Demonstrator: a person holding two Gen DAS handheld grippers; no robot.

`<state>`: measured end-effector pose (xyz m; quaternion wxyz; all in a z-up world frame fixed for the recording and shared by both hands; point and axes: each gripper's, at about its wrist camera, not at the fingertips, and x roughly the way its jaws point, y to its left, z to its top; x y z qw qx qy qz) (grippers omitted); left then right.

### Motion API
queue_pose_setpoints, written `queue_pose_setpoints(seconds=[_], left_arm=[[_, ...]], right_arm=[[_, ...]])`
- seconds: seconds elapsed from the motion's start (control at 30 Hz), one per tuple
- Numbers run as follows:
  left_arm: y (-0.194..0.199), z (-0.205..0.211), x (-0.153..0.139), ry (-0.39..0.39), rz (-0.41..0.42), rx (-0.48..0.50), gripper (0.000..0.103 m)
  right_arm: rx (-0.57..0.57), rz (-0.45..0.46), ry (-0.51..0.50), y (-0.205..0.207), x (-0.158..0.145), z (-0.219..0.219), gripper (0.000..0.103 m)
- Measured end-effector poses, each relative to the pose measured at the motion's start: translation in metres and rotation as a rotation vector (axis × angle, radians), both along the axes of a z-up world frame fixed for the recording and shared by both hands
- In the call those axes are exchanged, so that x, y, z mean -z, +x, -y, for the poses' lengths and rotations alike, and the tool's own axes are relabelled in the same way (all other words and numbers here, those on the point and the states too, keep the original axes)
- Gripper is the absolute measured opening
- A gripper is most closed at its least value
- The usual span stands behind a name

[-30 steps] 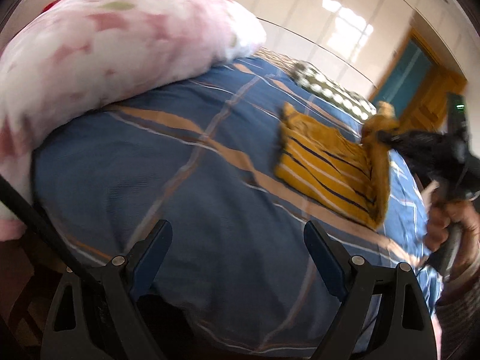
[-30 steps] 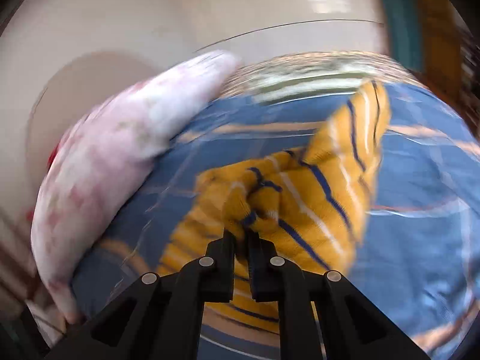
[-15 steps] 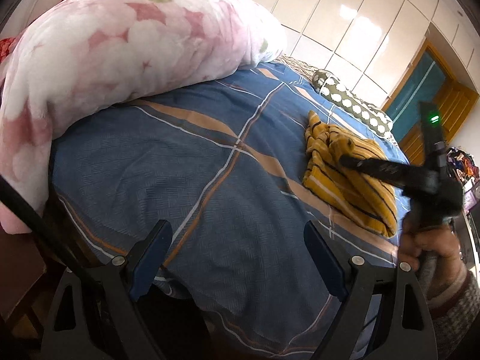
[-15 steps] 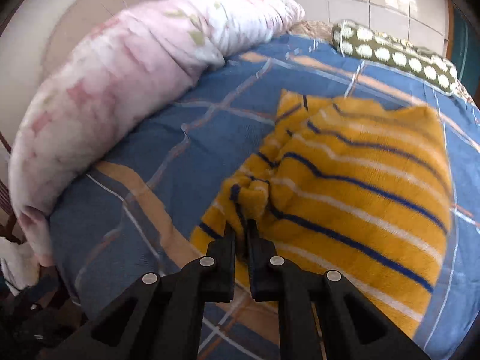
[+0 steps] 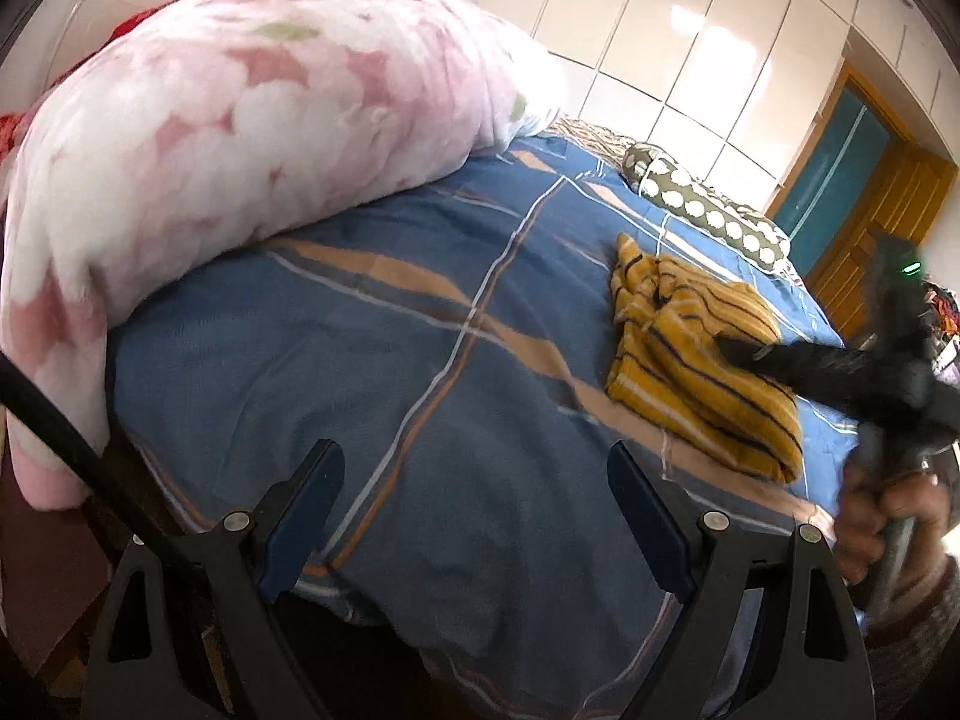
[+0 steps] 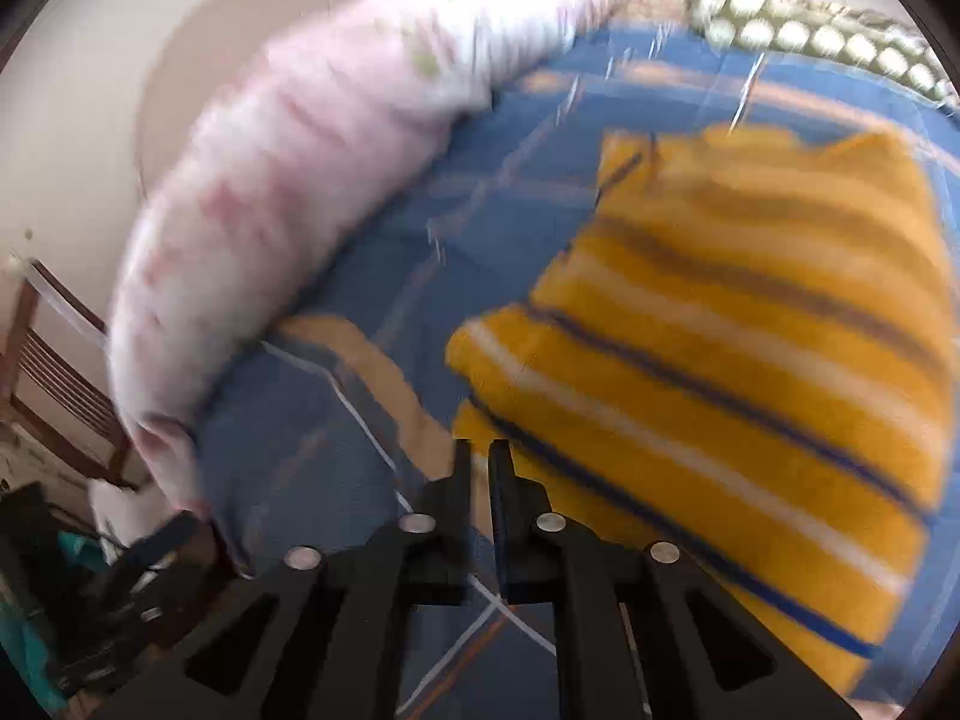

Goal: Fold small clothes

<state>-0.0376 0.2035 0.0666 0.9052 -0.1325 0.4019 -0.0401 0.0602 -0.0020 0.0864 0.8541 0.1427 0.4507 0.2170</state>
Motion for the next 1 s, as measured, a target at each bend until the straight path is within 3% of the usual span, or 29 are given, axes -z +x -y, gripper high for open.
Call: queue_pose_setpoints(seconds=[0.03,0.1,0.2,0.3,0.33,0.37,0.43,0.63,0.77,0.83,0.87,0.9,1.0], left_arm=[[0.003,0.002,0.000,-0.001,0.001,-0.001,0.089],[0.006,0.007,0.002,-0.015,-0.006,0.007,0.088],[0.007,0.017,0.005,-0.002,-0.013,0.036,0.089],[0.004,0.021,0.005,0.032,-0.006,0.055,0.089],[0.003,0.021,0.005,0.035,-0.004,0.052,0.089],[0.002,0.017,0.005,0.040,0.000,0.046,0.089],[0.001,0.010,0.006,0.041,0.003,0.032,0.089],[0.008,-0.002,0.010,0.006,-0.010,0.009,0.089],[0.017,0.010,0.008,-0.017,-0.034,0.053,0.088],[0.024,0.018,0.005,-0.018,-0.043,0.082,0.088],[0.028,0.022,0.004,-0.021,-0.046,0.100,0.088],[0.034,0.026,0.001,-0.027,-0.051,0.122,0.088],[0.059,0.042,-0.007,-0.063,-0.040,0.201,0.089]], right_arm=[[0.027,0.029,-0.015,0.002,-0.009,0.006,0.040],[0.077,0.069,-0.084,0.012,-0.021,0.012,0.057],[0.085,0.032,-0.188,0.048,-0.007,-0.001,0.061],[0.131,-0.056,-0.288,0.081,0.025,-0.005,0.060],[0.135,-0.084,-0.315,0.091,0.037,-0.007,0.039],[0.140,-0.088,-0.328,0.095,0.042,-0.009,0.028],[0.149,-0.075,-0.283,0.094,0.039,-0.007,0.016],[0.078,-0.007,-0.129,0.068,0.015,-0.024,0.014],[0.003,-0.079,-0.177,0.077,0.051,-0.045,0.019],[0.009,-0.075,-0.091,0.077,0.052,-0.032,0.019],[0.031,-0.084,-0.044,0.073,0.045,-0.021,0.021],[0.053,-0.075,0.007,0.068,0.034,-0.008,0.033],[0.099,0.032,0.105,0.038,-0.004,0.040,0.053]])
